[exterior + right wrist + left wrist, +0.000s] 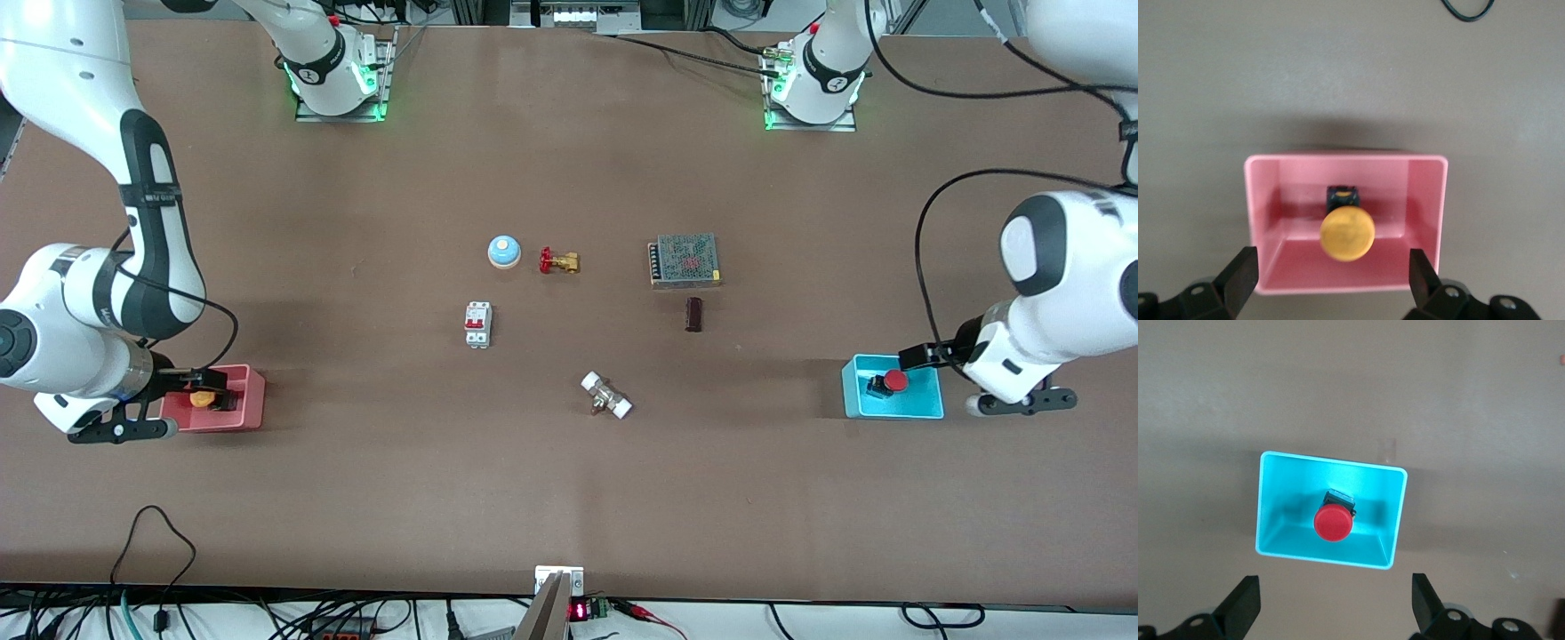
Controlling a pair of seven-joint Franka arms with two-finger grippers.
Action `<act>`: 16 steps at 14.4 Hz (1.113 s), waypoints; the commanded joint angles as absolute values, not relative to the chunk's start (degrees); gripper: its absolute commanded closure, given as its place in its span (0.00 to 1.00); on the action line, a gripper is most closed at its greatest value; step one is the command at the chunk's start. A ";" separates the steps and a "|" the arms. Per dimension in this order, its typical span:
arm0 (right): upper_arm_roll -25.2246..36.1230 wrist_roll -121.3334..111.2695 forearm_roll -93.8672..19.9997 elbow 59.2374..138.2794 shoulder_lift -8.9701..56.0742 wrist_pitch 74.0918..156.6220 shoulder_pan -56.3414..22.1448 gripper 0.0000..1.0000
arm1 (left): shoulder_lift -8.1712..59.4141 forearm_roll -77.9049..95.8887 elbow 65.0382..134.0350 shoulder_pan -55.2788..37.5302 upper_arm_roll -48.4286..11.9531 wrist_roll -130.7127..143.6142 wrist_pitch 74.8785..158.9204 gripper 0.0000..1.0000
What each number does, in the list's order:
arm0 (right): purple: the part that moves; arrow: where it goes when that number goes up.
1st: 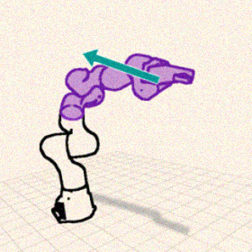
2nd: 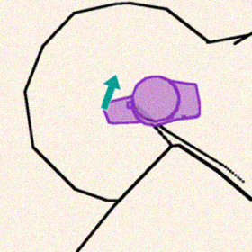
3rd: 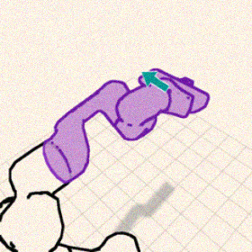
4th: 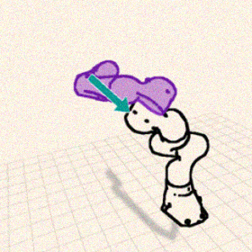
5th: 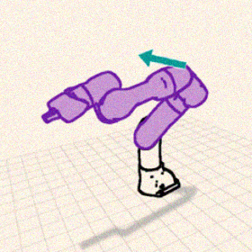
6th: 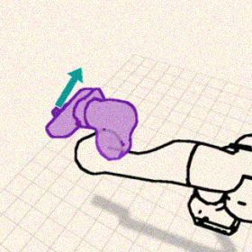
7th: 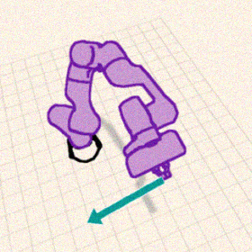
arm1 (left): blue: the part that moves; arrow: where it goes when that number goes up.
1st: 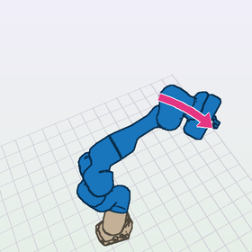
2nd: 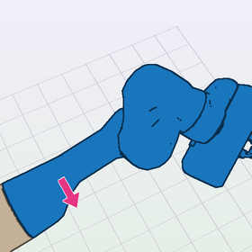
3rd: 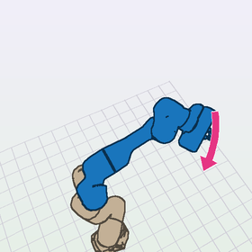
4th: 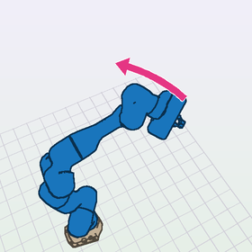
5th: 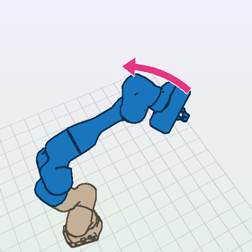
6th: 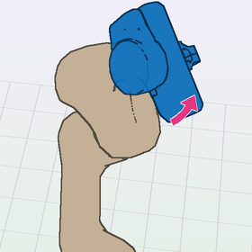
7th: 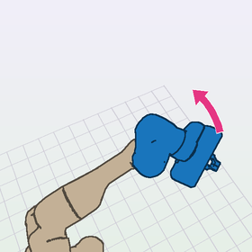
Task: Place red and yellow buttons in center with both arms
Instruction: 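Lower both grippers into the trays and close on the buttons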
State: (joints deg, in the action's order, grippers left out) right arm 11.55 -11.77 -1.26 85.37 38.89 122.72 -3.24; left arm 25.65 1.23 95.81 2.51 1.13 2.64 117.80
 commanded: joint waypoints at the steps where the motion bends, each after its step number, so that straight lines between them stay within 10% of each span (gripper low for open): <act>1: 10.90 -13.54 -1.84 83.41 40.87 123.57 -1.85 0.00 | 27.68 1.05 97.55 3.08 1.14 0.70 121.80 0.00; 12: 10.72 -15.46 -5.19 83.41 43.33 123.57 -1.14 0.01 | 34.45 1.05 97.91 3.25 1.23 0.70 126.82 0.13; 16: 10.72 -15.82 -5.10 83.32 43.33 123.57 -1.05 0.45 | 34.45 1.06 97.91 3.25 1.32 0.70 126.83 0.38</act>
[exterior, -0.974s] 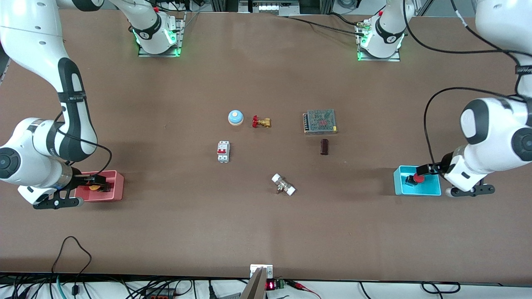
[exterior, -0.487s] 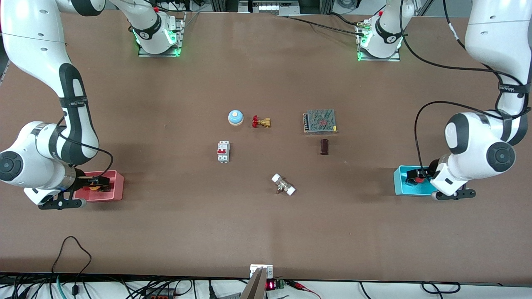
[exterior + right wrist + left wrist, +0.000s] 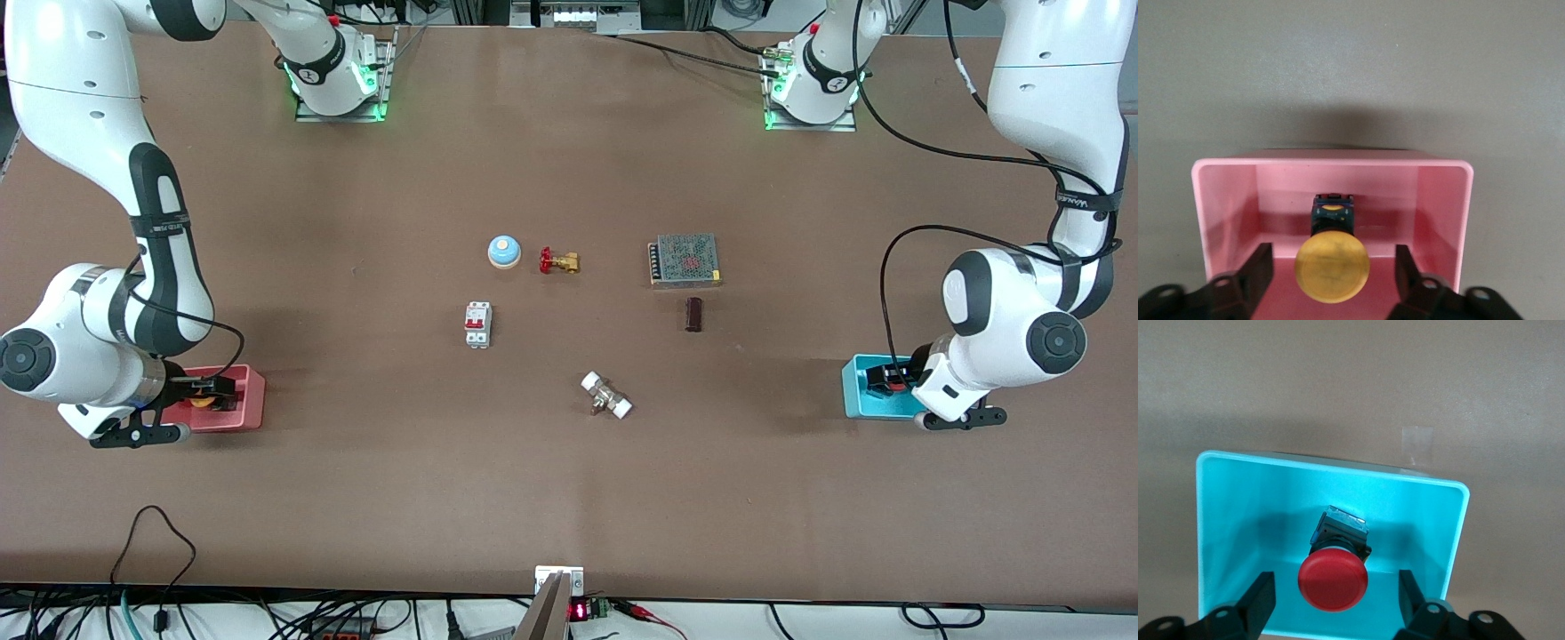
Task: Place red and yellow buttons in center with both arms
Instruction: 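Lower both grippers into the trays and close on the buttons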
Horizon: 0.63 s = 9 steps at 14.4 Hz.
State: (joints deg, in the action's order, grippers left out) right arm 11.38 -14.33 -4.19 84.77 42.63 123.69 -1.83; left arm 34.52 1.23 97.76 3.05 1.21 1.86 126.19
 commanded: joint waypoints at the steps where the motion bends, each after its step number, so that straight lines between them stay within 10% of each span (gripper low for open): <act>1: 10.81 -15.91 -5.10 83.32 43.33 123.57 -1.05 0.57 | 34.45 1.05 97.91 3.25 1.32 0.70 126.83 0.45; 9: 10.72 -18.02 -4.75 82.44 41.40 120.25 -1.40 0.74 | 32.27 1.05 97.47 3.17 1.32 0.97 126.12 0.74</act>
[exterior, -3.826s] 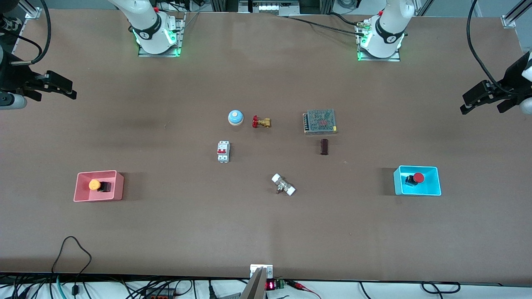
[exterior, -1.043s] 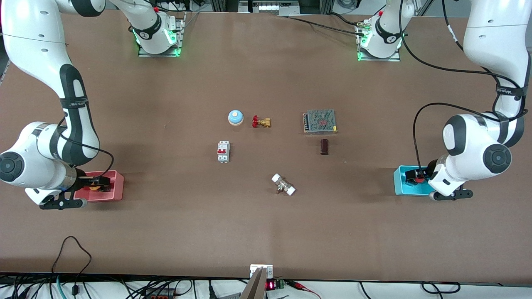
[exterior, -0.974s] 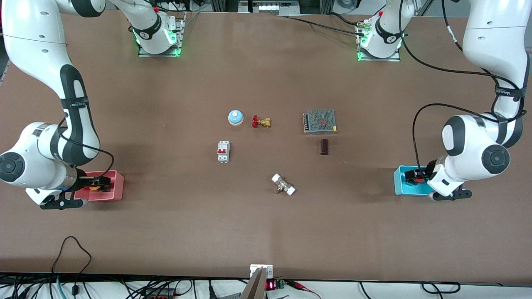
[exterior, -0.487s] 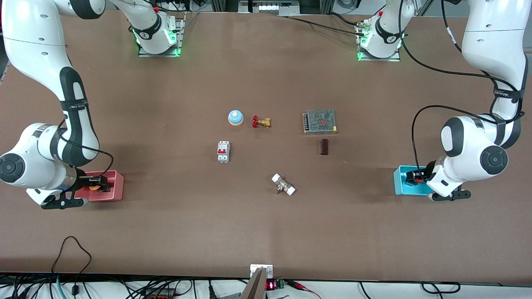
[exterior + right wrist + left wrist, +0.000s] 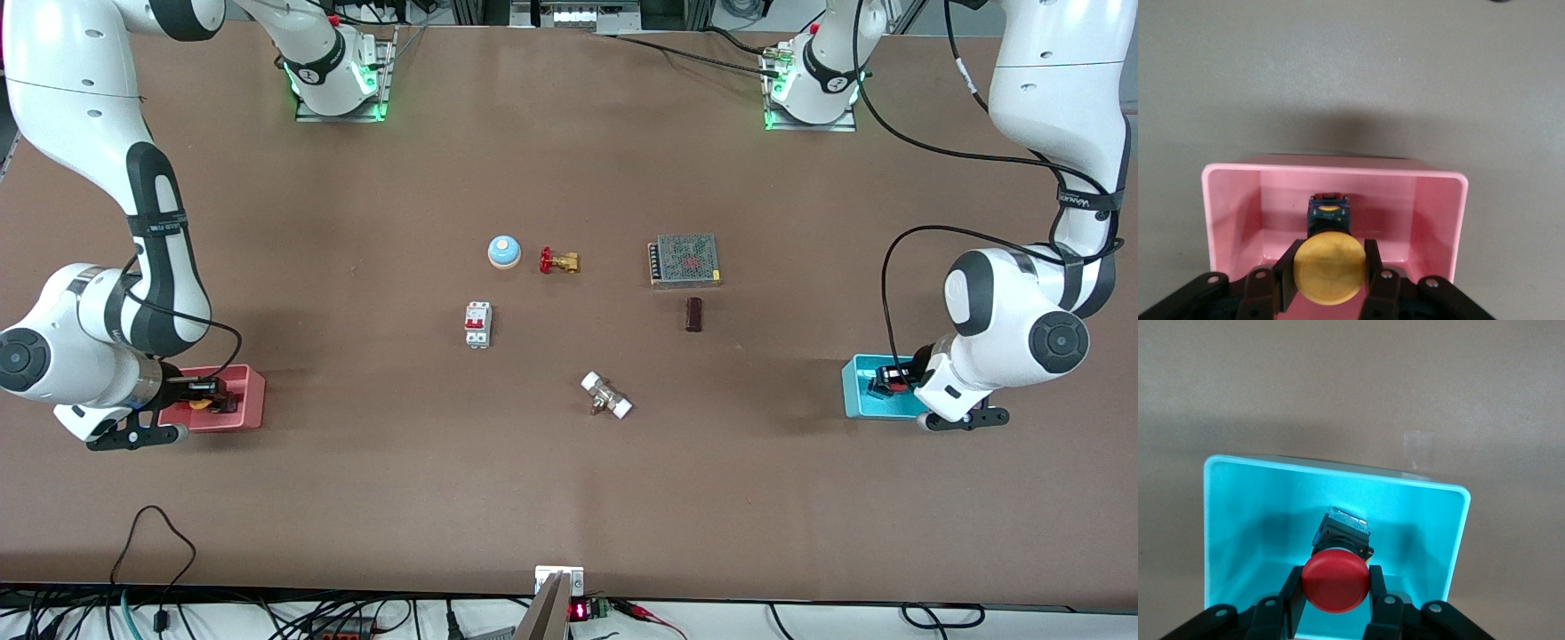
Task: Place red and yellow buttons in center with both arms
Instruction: 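Lower both grippers into the trays and close on the buttons, then lift the yellow button with the right gripper while the left lifts red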
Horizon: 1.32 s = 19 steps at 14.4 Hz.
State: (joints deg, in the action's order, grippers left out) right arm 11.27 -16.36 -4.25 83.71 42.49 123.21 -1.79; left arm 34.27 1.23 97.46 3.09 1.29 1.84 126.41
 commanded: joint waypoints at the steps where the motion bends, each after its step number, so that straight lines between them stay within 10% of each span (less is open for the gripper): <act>1: 10.81 -18.37 -4.49 81.75 40.61 117.89 -1.67 0.74 | 31.04 1.05 97.38 3.16 1.32 0.97 125.95 0.75; 19: 10.63 6.65 -1.85 81.74 34.27 105.64 -26.09 0.74 | 24.95 0.53 97.65 -10.89 0.00 21.77 119.26 0.76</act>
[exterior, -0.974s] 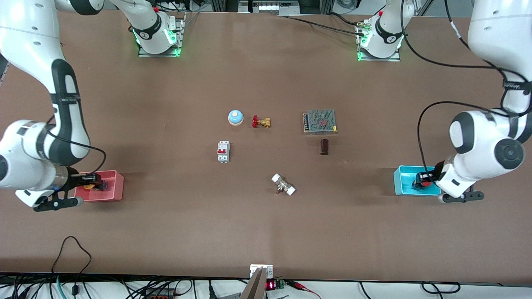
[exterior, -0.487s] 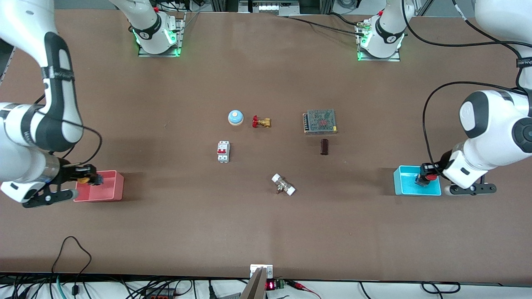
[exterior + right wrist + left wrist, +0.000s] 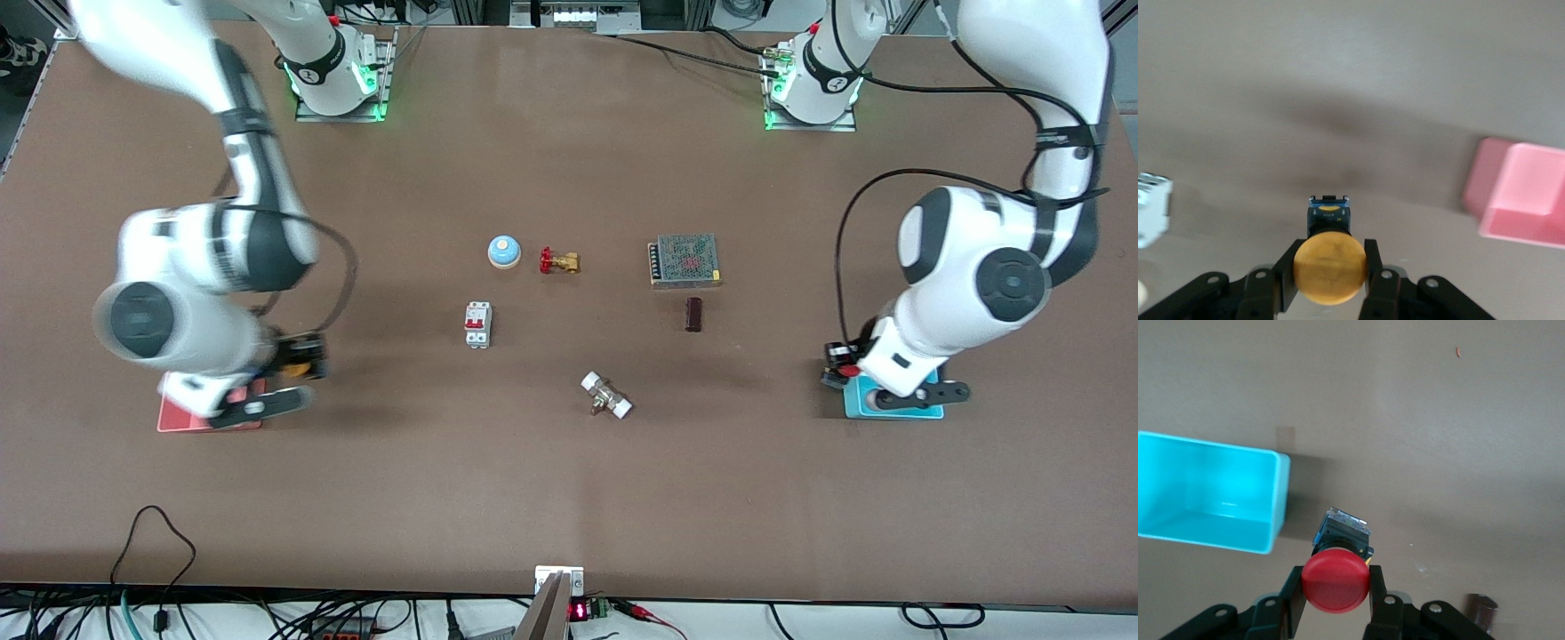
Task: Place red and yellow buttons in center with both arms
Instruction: 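Lift the yellow button with the right gripper while the left lifts red, then carry both buttons toward the table middle and set them down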
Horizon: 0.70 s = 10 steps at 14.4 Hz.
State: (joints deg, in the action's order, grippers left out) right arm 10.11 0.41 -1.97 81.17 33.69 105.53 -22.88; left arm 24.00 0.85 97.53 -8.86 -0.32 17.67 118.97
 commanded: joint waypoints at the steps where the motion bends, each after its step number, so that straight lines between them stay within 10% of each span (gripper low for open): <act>1: 10.63 9.12 -1.93 81.74 34.71 105.82 -27.23 0.74 | 25.57 0.88 97.56 -12.03 -0.26 23.36 119.53 0.76; 10: 10.72 10.37 -6.86 82.88 41.48 112.15 -29.71 0.74 | 31.72 5.44 97.91 -16.43 -2.11 28.74 127.00 0.76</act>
State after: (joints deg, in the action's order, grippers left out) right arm 10.22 9.99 -5.96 82.17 41.32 110.89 -29.16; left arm 31.02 3.82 97.85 -15.80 -1.90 28.01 125.90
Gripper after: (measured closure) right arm 0.595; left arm 0.577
